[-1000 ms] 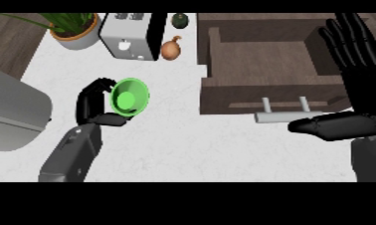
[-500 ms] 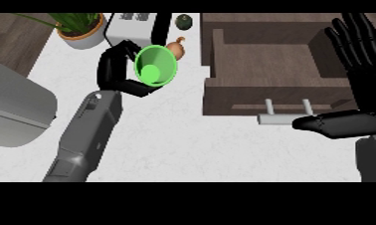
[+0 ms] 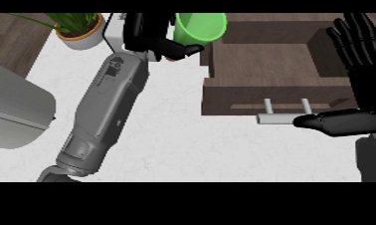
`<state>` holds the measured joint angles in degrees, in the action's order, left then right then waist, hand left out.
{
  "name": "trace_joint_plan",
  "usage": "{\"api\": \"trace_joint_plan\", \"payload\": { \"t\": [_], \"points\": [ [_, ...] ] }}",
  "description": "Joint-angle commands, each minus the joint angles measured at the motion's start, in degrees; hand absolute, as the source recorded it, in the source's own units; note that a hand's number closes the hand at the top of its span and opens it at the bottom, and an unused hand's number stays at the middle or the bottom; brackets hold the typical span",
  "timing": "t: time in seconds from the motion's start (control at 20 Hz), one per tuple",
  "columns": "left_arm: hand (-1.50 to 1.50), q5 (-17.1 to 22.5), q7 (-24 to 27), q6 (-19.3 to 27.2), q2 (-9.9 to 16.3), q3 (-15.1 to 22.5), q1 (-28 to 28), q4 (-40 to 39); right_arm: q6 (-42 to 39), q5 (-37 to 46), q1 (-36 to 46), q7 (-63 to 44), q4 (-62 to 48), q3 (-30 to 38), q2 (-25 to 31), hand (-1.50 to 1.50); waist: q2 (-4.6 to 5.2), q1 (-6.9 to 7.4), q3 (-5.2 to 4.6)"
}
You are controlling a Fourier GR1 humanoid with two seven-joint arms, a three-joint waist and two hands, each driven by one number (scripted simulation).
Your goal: Pick up the cup, place it into the drawer and close the drawer
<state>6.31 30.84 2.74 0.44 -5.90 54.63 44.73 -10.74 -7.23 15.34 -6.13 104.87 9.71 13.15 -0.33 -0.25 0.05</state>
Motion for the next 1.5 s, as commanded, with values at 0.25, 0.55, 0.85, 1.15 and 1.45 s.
{"api": "trace_joint_plan", "payload": {
  "t": [0.25,0.55,0.85,1.15,1.45],
  "points": [
    [1.50,1.11,-11.60,10.12,-0.43,4.79,14.89,-8.47,-0.83,-0.68,1.87,0.23,-1.38,1.03,1.05,-1.50,0.62,-1.09,-0.02],
    [1.50,6.20,-17.81,16.70,-0.43,10.34,24.18,-19.78,0.34,1.56,1.26,1.93,-0.57,-2.10,-1.64,-1.50,1.14,-3.32,0.03],
    [1.50,8.93,-17.04,15.61,-0.43,16.63,23.58,-27.21,-0.55,-0.39,4.12,1.12,-1.12,-2.06,-1.47,-1.50,2.11,-6.68,0.07],
    [1.50,9.36,-17.39,12.15,-0.44,22.77,19.87,-30.04,-1.44,1.18,5.10,3.39,-2.41,-4.60,-2.34,-1.50,2.94,-9.86,0.10],
    [-1.50,13.93,-16.85,11.46,-0.44,23.90,20.29,-26.84,-3.27,-0.86,7.31,4.01,-4.19,-4.35,-2.00,-1.50,3.16,-10.99,0.07]
  ]
}}
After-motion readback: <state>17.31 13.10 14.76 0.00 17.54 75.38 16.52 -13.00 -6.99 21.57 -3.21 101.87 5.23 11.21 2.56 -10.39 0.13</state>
